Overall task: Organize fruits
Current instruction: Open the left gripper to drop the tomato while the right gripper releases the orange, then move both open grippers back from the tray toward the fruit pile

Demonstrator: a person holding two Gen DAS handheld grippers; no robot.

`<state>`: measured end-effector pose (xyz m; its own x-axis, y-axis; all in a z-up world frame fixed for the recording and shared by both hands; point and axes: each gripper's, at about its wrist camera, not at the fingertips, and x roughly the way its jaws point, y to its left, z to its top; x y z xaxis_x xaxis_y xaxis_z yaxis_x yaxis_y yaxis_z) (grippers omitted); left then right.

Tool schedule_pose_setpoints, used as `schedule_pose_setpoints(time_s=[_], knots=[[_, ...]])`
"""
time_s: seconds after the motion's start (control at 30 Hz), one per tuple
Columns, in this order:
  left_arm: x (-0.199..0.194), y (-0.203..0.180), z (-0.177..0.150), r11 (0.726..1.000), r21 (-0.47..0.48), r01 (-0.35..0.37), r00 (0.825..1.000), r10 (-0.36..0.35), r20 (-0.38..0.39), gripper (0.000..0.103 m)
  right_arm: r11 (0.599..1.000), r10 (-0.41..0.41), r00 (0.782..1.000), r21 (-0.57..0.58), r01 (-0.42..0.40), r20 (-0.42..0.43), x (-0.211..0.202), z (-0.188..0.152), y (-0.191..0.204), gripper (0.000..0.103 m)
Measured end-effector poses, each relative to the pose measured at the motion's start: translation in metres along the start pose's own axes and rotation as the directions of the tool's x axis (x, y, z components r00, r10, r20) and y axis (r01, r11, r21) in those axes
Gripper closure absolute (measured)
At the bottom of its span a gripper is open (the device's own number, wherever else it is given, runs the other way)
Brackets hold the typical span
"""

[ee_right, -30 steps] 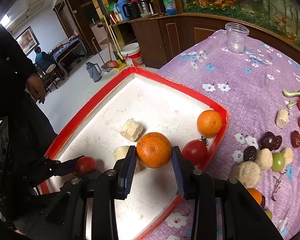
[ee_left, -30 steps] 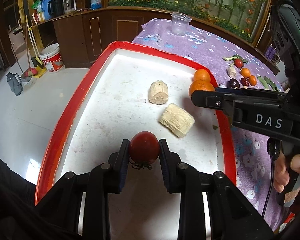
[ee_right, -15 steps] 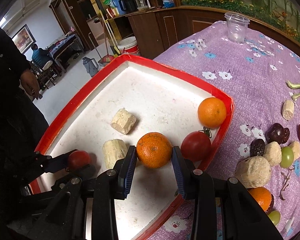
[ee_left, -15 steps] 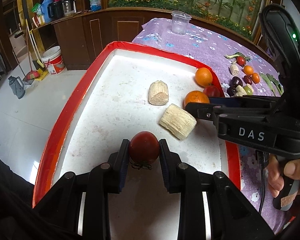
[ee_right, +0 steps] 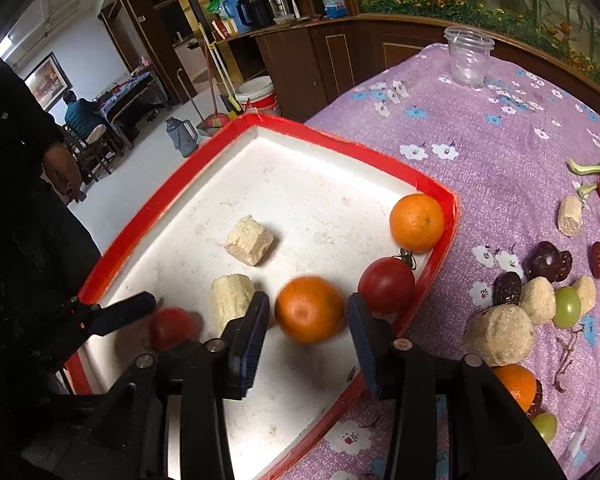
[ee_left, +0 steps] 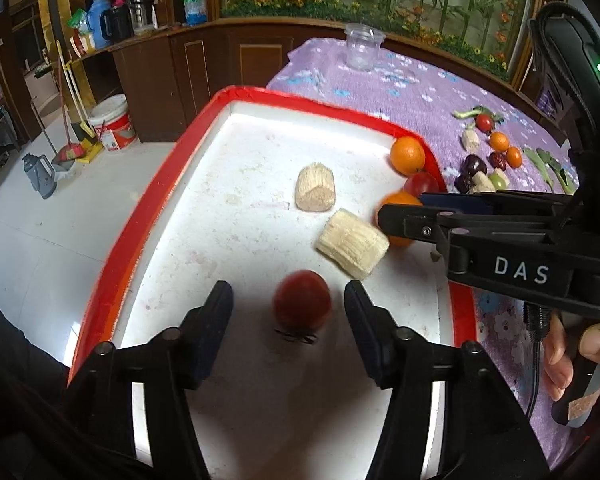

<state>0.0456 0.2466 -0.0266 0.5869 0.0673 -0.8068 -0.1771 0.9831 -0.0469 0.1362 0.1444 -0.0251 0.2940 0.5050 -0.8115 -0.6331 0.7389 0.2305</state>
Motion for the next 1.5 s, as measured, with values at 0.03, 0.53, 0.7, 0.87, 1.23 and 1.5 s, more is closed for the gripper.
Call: schedule_pose_setpoints(time_s=[0.03,0.53,0.7,0.87,1.23,1.5], knots=[[-0.001,-0.001,0.000,1.000,0.000,0.001,1.000,-0.001,-0.001,0.045,1.000,0.001,1.000,-0.002,-0.001,0.004,-0.002,0.000,0.001,0.058],[-0.020,-0.018,-0.001,1.000,0.008,0.006,1.000,-0.007,0.027,0.042,1.000,0.020,0.998,0.000,-0.021,0.058,-0.042,-0.005,-0.004,0.056],[-0.031,-0.030,0.000,1.000,0.007,0.025,0.998,-0.025,0.054,0.039,1.000,0.021,0.997,0.003,-0.021,0.073,-0.062,-0.012,-0.014,0.054],[-0.040,-0.047,0.001,0.998,0.037,0.046,0.996,-0.049,0.069,0.039,1.000,-0.005,0.996,0.018,0.003,0.094,-0.086,-0.021,-0.036,0.054],[-0.048,-0.088,0.006,0.990,0.108,0.093,0.991,-0.103,0.086,0.039,0.996,-0.063,0.991,0.075,0.054,0.120,-0.123,-0.038,-0.090,0.054],[-0.040,-0.119,0.009,0.981,0.158,0.116,0.989,-0.129,0.071,0.039,0.989,-0.088,0.987,0.126,0.071,0.133,-0.135,-0.044,-0.121,0.054]])
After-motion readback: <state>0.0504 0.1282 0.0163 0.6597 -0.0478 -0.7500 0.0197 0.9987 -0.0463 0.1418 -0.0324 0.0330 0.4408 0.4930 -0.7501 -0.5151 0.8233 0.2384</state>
